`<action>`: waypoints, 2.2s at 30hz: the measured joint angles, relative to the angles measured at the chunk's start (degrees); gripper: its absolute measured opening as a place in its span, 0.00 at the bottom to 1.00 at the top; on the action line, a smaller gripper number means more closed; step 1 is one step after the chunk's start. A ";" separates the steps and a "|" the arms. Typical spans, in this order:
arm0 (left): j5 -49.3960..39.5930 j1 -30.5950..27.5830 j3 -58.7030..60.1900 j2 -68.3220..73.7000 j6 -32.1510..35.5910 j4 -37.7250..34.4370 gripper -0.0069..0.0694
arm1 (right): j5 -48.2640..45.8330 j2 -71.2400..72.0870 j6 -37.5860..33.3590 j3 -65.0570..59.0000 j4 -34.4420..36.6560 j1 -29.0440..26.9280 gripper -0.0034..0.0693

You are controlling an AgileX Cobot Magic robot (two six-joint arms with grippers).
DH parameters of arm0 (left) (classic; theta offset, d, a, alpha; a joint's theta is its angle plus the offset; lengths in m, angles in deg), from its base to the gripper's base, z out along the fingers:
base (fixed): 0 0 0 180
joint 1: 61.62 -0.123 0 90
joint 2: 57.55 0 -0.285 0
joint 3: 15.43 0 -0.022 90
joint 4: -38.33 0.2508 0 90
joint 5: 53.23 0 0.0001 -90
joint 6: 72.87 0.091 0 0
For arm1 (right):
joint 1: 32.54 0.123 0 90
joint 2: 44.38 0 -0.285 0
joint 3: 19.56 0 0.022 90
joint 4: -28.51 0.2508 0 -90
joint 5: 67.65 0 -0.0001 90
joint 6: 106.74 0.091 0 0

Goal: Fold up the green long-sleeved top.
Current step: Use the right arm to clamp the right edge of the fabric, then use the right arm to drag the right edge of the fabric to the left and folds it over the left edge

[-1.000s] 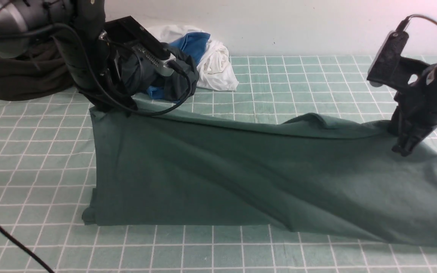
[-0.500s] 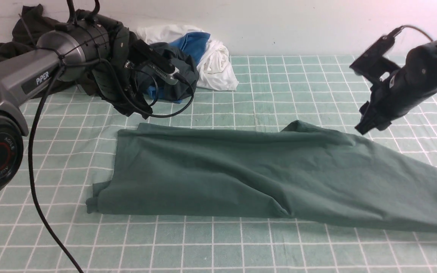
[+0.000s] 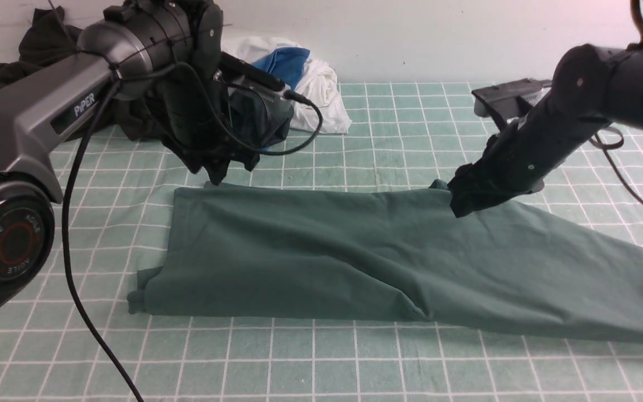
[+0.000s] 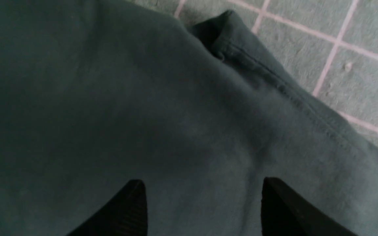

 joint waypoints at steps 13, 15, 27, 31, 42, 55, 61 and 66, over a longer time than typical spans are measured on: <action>4.72 0.02 30.16 -8.68 2.85 -3.98 0.09 | -13.22 10.61 2.55 -1.60 -5.24 -7.32 0.53; 6.63 -0.91 32.10 -9.27 2.80 -4.28 0.09 | -13.46 14.72 4.18 -4.78 -6.63 -9.34 0.50; 7.88 -4.50 32.90 -9.96 3.45 -9.84 0.09 | -7.71 20.68 12.26 -20.91 -15.70 -22.76 0.55; 7.99 -4.81 32.95 -9.96 5.44 -10.93 0.09 | -5.74 16.89 12.90 -20.94 -15.25 -25.35 0.74; 8.06 -4.86 32.95 -9.96 5.78 -11.33 0.09 | -3.86 5.95 14.98 -20.78 -13.89 -26.17 0.85; 8.21 -4.86 33.15 -10.63 5.82 -11.58 0.09 | -5.51 11.89 12.05 -19.91 -18.88 -26.17 0.09; 8.20 -4.93 33.63 -17.88 5.82 -10.65 0.09 | -9.47 16.83 16.57 -10.03 -27.64 -25.94 0.09; 7.42 -4.93 33.63 -28.05 5.82 -10.65 0.09 | -15.42 20.03 12.49 -0.24 -22.77 -19.75 0.09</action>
